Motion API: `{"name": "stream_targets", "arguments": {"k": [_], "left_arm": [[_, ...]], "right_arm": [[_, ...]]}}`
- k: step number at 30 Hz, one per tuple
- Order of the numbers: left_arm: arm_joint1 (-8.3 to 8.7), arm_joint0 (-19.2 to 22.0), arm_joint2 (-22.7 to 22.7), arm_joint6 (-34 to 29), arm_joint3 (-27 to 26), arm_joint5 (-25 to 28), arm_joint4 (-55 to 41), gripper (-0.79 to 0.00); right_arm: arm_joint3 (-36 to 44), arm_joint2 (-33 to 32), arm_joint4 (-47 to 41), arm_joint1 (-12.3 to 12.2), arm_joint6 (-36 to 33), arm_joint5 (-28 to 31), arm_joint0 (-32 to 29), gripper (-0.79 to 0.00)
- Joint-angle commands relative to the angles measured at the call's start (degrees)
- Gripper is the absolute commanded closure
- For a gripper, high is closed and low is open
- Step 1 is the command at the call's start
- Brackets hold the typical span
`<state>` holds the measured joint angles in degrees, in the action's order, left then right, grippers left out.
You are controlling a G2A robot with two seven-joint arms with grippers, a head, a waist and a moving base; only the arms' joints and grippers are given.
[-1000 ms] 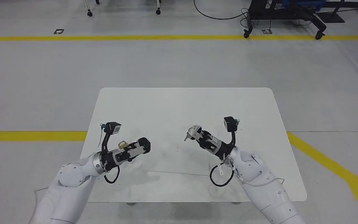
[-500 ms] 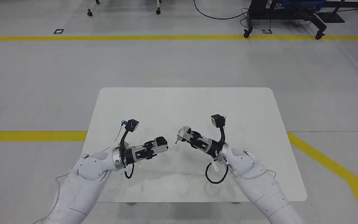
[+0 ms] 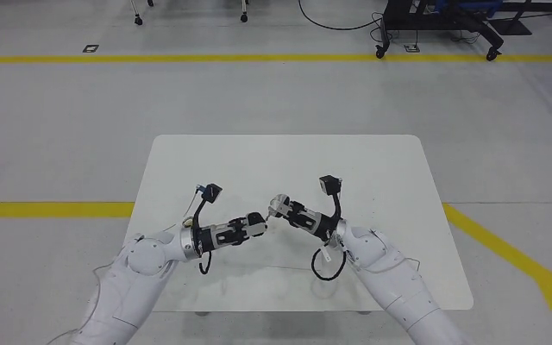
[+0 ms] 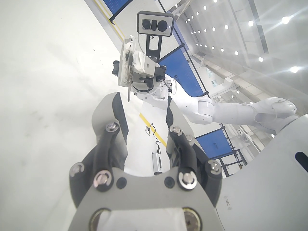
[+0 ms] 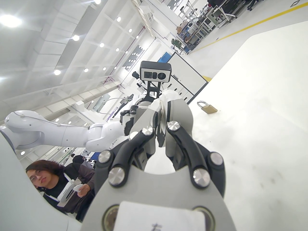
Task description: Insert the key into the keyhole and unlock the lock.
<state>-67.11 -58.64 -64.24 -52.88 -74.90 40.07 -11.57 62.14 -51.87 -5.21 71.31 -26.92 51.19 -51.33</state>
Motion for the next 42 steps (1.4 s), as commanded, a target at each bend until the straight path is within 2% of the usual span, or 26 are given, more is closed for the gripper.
{"name": "stream_targets", "arguments": {"k": [1, 6, 15, 18, 20, 22, 23, 37, 39, 42], "left_arm": [[-0.02, 0.21, 0.36, -0.08, 0.31, -0.18, -0.17, -0.382], [-0.03, 0.75, 0.95, -0.2, 0.79, -0.48, -0.13, -0.366], [0.05, 0.88, 1.48, -0.03, 1.2, -1.08, -0.65, -0.237], [0.11, 0.93, 1.48, 0.04, 1.42, -1.43, -0.69, -0.182], [0.15, 0.95, 1.55, -0.06, 1.42, -1.6, -0.77, -0.117], [0.19, 0.92, 1.6, -0.07, 1.48, -1.93, -0.78, -0.018], [0.21, 0.91, 1.69, -0.24, 1.56, -2.28, -0.78, 0.0], [1.03, 0.95, 0.27, -2.69, 2.25, -3.15, -0.77, 0.0], [1.1, 1.03, 0.32, -2.96, 2.34, -3.47, -0.6, 0.0], [1.22, 1.15, 0.31, -3.33, 2.42, -3.39, -0.12, 0.0]], "right_arm": [[-0.19, 0.08, 0.0, 0.14, 0.0, 0.07, 0.05, 0.0], [-0.38, 0.36, -0.07, 0.44, -0.42, -0.08, 0.16, 0.0], [-0.61, 0.38, 0.06, 0.75, -1.37, -0.23, 0.2, 0.0], [-0.59, 0.35, 0.08, 0.84, -1.65, -0.25, 0.16, 0.0], [-0.57, 0.28, 0.2, 0.87, -1.81, -0.28, 0.16, 0.0], [-0.51, 0.24, 0.41, 0.9, -2.08, -0.24, 0.12, 0.0], [-0.42, 0.24, 0.53, 0.91, -2.25, -0.18, 0.09, 0.0], [0.81, -0.32, -0.84, 0.51, -7.42, 0.96, -0.47, -0.009], [1.26, -0.42, -1.09, 0.42, -8.04, 1.06, -0.72, -0.052], [1.63, -0.57, -1.49, 0.28, -9.02, 0.66, -0.95, -0.175]]}}
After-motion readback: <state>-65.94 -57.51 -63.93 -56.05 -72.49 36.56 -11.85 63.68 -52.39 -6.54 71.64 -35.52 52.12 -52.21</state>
